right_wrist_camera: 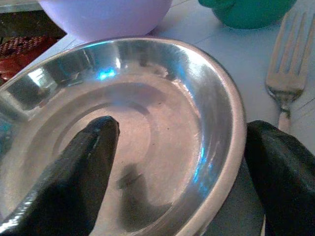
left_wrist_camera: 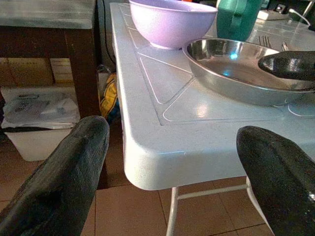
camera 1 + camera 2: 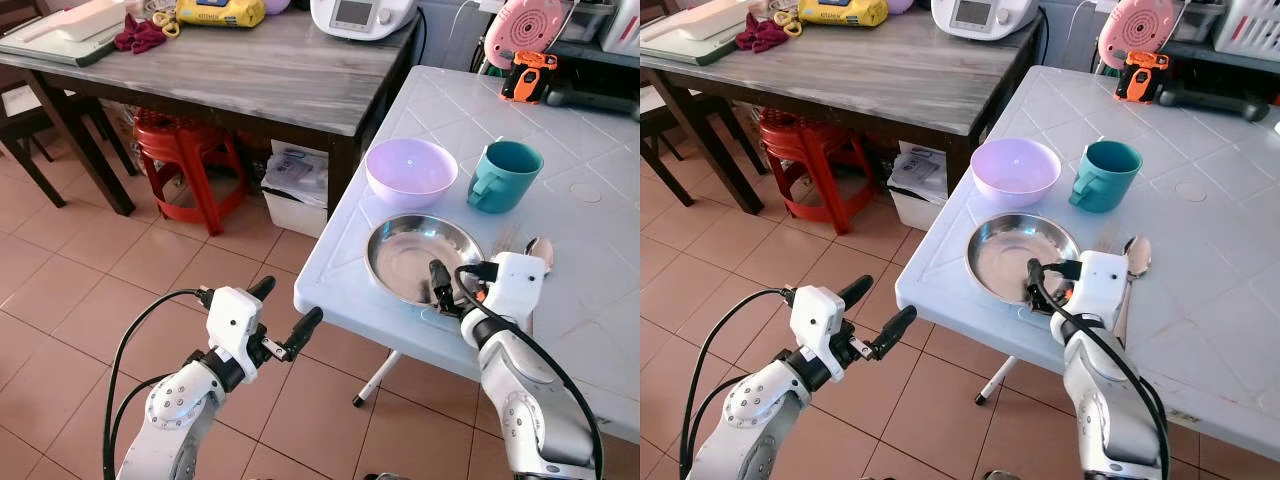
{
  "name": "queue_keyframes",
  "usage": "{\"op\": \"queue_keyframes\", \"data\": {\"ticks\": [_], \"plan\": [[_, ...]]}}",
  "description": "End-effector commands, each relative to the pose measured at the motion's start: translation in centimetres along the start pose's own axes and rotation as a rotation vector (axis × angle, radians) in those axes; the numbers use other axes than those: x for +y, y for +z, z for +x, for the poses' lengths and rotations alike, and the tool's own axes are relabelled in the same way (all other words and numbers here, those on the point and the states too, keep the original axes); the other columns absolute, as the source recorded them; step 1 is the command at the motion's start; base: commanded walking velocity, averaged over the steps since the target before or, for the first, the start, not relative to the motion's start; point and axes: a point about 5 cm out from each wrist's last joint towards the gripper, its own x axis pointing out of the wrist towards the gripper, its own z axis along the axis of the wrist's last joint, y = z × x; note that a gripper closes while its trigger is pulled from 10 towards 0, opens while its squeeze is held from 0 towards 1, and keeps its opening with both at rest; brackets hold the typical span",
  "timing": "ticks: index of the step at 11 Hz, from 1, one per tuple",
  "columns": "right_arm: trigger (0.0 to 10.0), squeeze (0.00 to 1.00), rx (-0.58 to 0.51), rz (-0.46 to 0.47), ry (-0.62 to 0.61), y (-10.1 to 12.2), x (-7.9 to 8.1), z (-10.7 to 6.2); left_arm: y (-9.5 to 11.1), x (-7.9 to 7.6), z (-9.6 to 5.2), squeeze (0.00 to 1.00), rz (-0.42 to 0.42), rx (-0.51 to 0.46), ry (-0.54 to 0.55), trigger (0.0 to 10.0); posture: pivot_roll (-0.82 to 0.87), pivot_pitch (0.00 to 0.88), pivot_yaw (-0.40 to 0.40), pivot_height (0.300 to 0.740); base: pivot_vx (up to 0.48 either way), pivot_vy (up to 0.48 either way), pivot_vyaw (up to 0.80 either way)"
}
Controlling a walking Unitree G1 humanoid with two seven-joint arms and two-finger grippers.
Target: Setting the table
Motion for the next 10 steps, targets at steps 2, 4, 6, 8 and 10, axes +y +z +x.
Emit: {"op": "queue_keyframes", "data": {"ticks": [2, 4, 6, 8, 10], "plan": [[0.0, 0.0, 0.037, 0.032, 0.019, -0.5, 0.2, 0.0, -0.3, -0.1, -0.2, 0.0, 0.003, 0.01, -0.003, 10.0, -0.04, 0.142, 0.031, 0.74, 0.0, 0.0, 0.0], [0.0, 0.0, 0.053, 0.074, 0.019, -0.8, 0.2, -0.1, -0.2, -0.2, -0.2, 0.0, 0.005, 0.009, -0.008, 10.0, -0.05, 0.144, 0.034, 0.74, 0.0, 0.0, 0.0], [0.0, 0.0, 0.06, 0.092, 0.012, -0.9, 0.0, -0.3, 0.0, -0.4, -0.2, 0.0, 0.003, 0.004, -0.02, 10.0, -0.05, 0.145, 0.034, 0.74, 0.0, 0.0, 0.0], [0.0, 0.0, 0.065, 0.112, 0.0, -1.0, -0.1, -0.4, 0.1, -0.4, -0.3, 0.0, 0.001, 0.0, -0.031, 10.0, -0.05, 0.146, 0.033, 0.74, 0.0, 0.0, 0.0], [0.0, 0.0, 0.073, 0.153, -0.005, -0.9, -0.2, -0.4, 1.0, -0.4, 0.1, 0.0, -0.028, -0.045, -0.037, 10.0, -0.05, 0.147, 0.032, 0.74, 0.0, 0.0, 0.0]]}}
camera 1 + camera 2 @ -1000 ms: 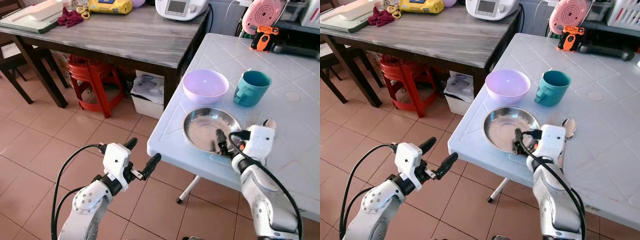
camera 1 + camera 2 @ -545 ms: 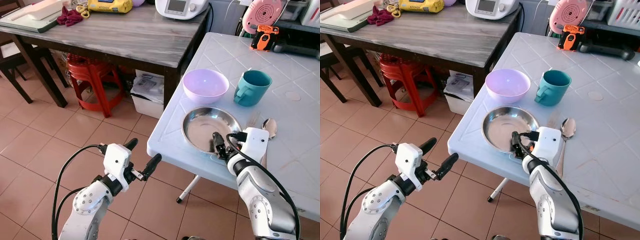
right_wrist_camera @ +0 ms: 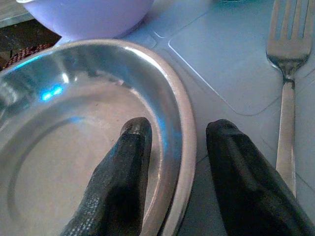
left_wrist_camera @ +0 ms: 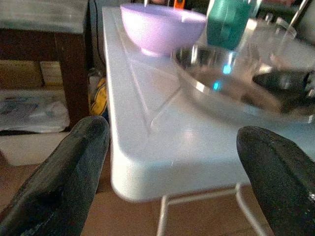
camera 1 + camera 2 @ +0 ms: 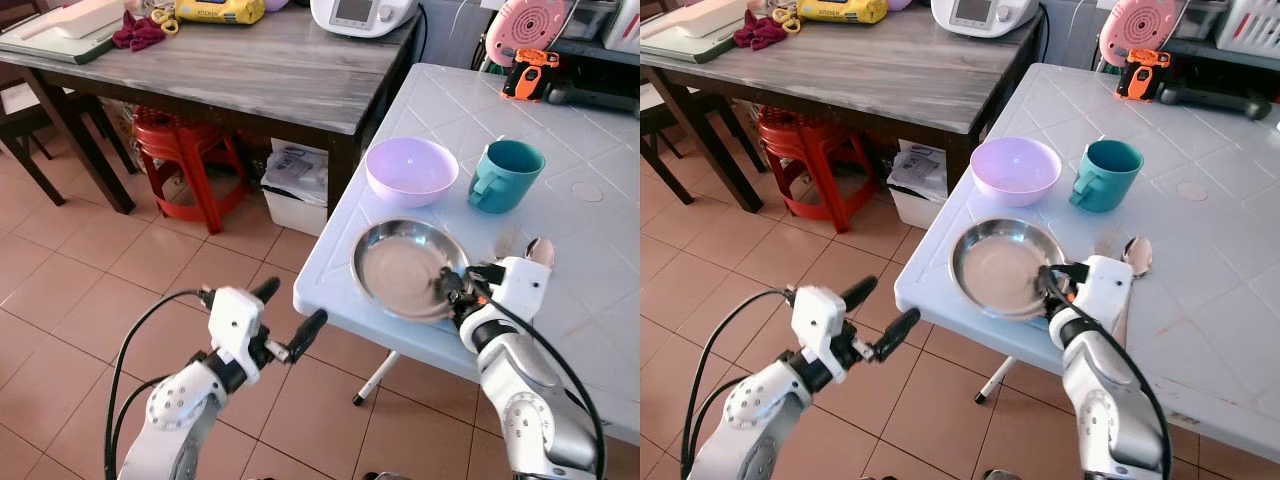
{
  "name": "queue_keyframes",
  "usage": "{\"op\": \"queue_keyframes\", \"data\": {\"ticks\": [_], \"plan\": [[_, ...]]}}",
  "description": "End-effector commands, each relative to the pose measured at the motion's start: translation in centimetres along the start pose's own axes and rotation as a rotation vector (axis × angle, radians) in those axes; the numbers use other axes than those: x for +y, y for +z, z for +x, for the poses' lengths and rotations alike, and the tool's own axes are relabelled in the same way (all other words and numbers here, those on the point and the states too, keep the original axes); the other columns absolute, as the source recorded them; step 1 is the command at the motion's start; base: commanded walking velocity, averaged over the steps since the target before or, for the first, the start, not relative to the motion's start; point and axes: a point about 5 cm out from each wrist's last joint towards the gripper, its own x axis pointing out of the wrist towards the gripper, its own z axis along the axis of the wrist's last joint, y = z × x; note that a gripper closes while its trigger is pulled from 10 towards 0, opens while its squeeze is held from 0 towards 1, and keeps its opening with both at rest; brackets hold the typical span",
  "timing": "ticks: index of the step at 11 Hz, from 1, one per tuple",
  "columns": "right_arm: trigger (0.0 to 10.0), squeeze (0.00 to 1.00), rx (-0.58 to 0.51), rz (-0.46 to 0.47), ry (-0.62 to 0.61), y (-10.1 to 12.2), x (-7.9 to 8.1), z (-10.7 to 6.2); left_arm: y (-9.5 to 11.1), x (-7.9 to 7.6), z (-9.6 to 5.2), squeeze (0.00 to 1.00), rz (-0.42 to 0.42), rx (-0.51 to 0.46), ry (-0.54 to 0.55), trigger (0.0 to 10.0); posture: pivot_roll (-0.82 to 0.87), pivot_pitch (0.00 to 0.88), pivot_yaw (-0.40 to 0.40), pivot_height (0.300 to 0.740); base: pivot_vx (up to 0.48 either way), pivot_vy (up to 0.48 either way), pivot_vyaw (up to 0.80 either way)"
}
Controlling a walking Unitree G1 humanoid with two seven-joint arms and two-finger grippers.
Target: Setting the table
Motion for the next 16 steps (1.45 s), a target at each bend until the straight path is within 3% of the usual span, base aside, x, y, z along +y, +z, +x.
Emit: {"op": "queue_keyframes", "data": {"ticks": [1, 6, 13, 14, 16], "plan": [[0.0, 0.0, 0.035, 0.014, -0.012, -0.6, -0.1, -0.2, 1.0, 0.1, 0.1, 0.0, -0.009, -0.031, 0.004, 10.0, -0.05, 0.151, 0.029, 0.74, 0.0, 0.0, 0.0], [0.0, 0.0, 0.032, 0.016, -0.061, -0.6, -0.5, 0.0, 0.7, 0.3, -0.6, 0.0, -0.01, 0.008, -0.019, 10.0, -0.04, 0.148, 0.033, 0.74, 0.0, 0.0, 0.0], [0.0, 0.0, 0.003, 0.042, -0.05, -0.4, 0.2, 0.4, 0.4, 3.2, -0.2, 0.0, 0.086, 0.034, 0.298, 10.0, -0.03, 0.134, 0.042, 0.74, 0.0, 0.0, 0.0], [10.0, 0.0, -0.004, 0.049, -0.053, -0.4, 0.2, 0.5, 0.1, 3.6, -0.2, 0.0, 0.102, 0.048, 0.338, 10.0, -0.03, 0.131, 0.045, 0.74, 0.0, 0.0, 0.0], [10.0, 0.0, -0.03, 0.068, -0.074, -0.2, 0.1, 0.6, 0.2, 3.8, 0.2, 0.0, 0.106, 0.051, 0.371, 10.0, -0.02, 0.128, 0.048, 0.74, 0.0, 0.0, 0.0]]}}
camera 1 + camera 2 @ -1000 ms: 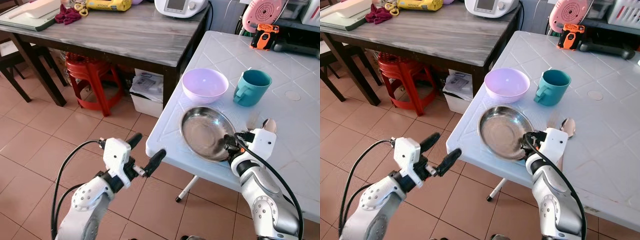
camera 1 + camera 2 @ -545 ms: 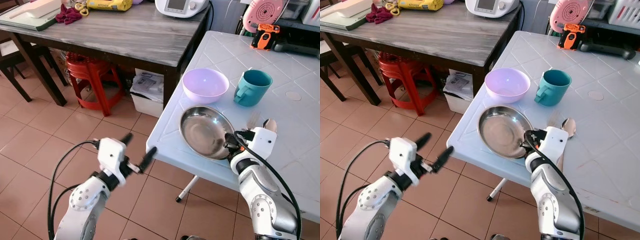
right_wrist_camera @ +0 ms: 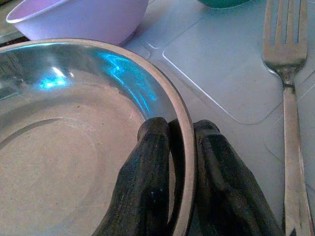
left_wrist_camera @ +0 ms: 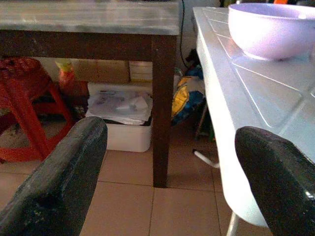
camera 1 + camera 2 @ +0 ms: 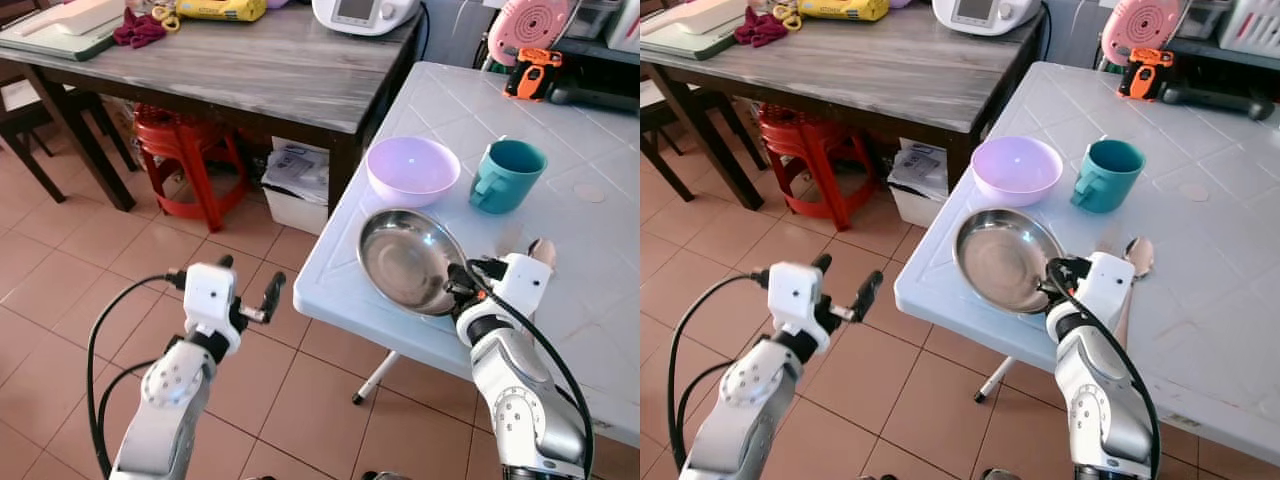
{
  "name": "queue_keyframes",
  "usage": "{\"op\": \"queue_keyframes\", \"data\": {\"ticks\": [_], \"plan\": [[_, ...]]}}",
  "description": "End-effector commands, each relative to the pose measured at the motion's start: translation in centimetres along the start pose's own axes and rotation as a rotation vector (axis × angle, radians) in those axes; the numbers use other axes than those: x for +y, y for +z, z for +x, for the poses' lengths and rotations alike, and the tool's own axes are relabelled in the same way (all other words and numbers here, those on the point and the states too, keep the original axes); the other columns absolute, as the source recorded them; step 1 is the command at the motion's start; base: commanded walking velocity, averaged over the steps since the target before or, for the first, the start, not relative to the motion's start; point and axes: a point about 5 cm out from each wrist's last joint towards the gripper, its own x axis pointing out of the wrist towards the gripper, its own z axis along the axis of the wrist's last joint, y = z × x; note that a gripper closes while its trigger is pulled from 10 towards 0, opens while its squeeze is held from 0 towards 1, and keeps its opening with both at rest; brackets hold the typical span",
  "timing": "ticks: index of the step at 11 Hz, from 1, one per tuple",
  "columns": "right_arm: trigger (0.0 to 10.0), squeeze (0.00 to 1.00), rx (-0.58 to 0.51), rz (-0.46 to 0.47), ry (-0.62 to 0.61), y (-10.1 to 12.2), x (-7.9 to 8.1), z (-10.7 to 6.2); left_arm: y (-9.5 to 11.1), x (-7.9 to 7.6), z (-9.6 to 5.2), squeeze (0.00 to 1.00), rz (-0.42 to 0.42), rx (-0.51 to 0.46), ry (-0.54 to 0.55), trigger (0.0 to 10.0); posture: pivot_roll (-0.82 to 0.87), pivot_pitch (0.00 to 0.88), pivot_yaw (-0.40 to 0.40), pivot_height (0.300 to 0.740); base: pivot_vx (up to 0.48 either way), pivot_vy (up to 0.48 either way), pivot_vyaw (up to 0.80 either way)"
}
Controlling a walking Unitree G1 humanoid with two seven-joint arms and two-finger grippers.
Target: Setting the table
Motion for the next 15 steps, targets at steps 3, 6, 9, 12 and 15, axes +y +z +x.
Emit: {"op": "queue_keyframes", "data": {"ticks": [3, 6, 9, 12, 15], "plan": [[10.0, 0.0, 0.008, 0.012, -0.016, -0.2, -0.1, 0.2, -0.4, 0.1, 0.3, 0.0, 0.024, 0.024, 0.019, 10.0, -0.02, 0.124, 0.049, 0.74, 0.0, 0.09, -0.24], [10.0, 0.0, 0.002, -0.001, -0.016, -0.3, -0.1, 0.1, -0.6, -0.4, 0.4, 0.0, 0.024, 0.023, 0.002, 10.0, -0.03, 0.125, 0.056, 0.74, 0.0, 0.338, -0.58], [10.0, 0.0, -0.012, -0.012, -0.024, -0.2, -0.2, 0.0, -0.8, -0.4, 0.4, 0.0, 0.023, 0.027, -0.003, 10.0, -0.03, 0.128, 0.056, 0.74, 0.0, 0.429, -0.16], [10.0, 0.0, -0.02, -0.016, -0.024, -0.2, -0.2, 0.0, -0.8, -0.7, 0.4, 0.0, 0.024, 0.023, -0.01, 10.0, -0.03, 0.131, 0.055, 0.74, 0.0, 0.466, 0.0], [10.0, 0.0, -0.005, -0.067, -0.016, -0.5, -0.1, 0.1, -0.7, -1.0, 0.6, 0.0, 0.035, 0.003, -0.005, 10.0, -0.03, 0.129, 0.054, 0.74, 0.0, 0.476, 0.0]]}}
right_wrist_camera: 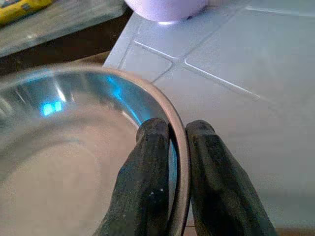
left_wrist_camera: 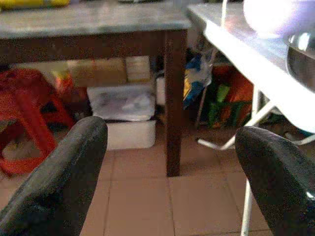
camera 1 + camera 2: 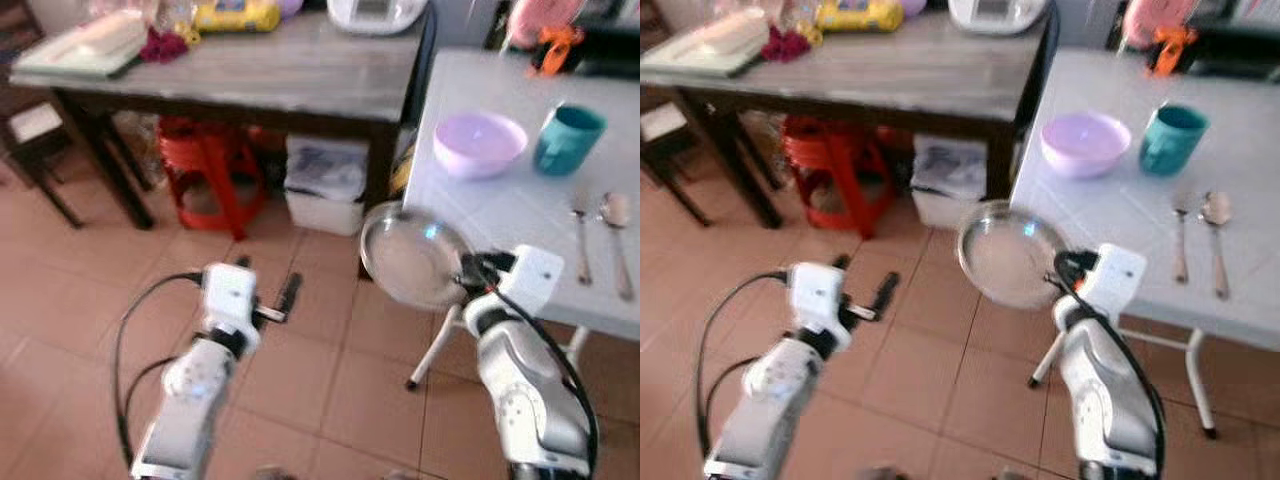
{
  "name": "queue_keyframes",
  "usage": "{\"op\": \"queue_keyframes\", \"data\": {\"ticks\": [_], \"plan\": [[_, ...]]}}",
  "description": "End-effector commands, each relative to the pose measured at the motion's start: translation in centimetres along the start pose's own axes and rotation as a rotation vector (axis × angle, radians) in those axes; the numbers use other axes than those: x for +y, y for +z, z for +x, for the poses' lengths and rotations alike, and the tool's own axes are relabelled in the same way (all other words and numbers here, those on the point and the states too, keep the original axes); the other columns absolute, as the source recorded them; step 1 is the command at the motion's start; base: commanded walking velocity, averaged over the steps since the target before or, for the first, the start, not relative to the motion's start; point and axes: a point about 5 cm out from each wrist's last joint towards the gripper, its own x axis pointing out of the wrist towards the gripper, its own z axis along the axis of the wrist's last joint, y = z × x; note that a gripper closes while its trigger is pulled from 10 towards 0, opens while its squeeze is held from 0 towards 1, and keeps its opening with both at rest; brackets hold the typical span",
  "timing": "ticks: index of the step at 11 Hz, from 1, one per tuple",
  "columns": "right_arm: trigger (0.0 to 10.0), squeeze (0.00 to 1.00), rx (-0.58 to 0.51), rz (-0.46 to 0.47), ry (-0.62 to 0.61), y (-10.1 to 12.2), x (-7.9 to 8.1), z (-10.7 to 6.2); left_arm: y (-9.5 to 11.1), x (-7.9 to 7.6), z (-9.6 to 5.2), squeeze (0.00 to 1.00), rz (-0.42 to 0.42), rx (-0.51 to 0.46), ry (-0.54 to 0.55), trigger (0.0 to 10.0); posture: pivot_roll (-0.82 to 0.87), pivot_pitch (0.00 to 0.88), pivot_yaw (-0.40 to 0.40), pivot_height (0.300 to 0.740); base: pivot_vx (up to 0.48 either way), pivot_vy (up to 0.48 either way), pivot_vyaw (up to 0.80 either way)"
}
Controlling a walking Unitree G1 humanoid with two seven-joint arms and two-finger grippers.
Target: Setting the table
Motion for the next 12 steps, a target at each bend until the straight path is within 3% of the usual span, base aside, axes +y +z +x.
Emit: {"op": "queue_keyframes", "data": {"ticks": [1, 3, 5, 8, 9, 11, 12], "plan": [[10.0, 0.0, 0.046, -0.006, 0.019, -1.1, 0.6, -0.1, -0.1, 0.8, -0.3, 0.0, 0.028, 0.002, 0.034, 10.0, -0.03, 0.122, 0.053, 0.74, 0.0, 0.48, 0.0], [10.0, 0.0, 0.026, -0.021, 0.01, -0.7, 0.5, 0.2, -0.1, 0.5, -0.1, 0.0, 0.024, -0.004, 0.029, 10.0, -0.03, 0.113, 0.052, 0.74, 0.0, 0.48, 0.0], [10.0, 0.0, -0.027, -0.131, -0.01, 0.1, 0.4, 0.5, -0.2, 0.3, 0.1, 0.0, 0.025, -0.012, 0.027, 10.0, -0.03, 0.105, 0.052, 0.74, 0.0, 0.48, 0.0], [10.0, 0.0, -0.038, -0.095, 0.011, 0.5, 0.4, 0.6, -0.3, 0.0, 0.4, 0.0, 0.017, -0.021, 0.026, 10.0, -0.04, 0.092, 0.047, 0.74, 0.0, 0.48, 0.0], [10.0, 0.0, -0.043, -0.095, 0.007, 0.5, 0.3, 0.6, 0.0, 0.1, 0.5, 0.0, 0.04, -0.042, 0.04, 10.0, -0.04, 0.092, 0.047, 0.74, 0.0, 0.0, 0.0], [10.0, 0.0, -0.052, -0.16, 0.003, 0.4, 0.5, 0.9, 0.6, 0.4, 0.7, 0.0, 0.006, -0.087, 0.044, 10.0, -0.04, 0.077, 0.039, 0.74, 0.0, 0.0, 0.0], [10.0, 0.0, -0.079, -0.127, 0.052, 0.4, 1.0, 1.0, 0.7, 0.5, 0.6, 0.0, -0.013, -0.097, 0.048, 10.0, -0.03, 0.072, 0.041, 0.74, 0.0, 0.0, 0.0]]}}
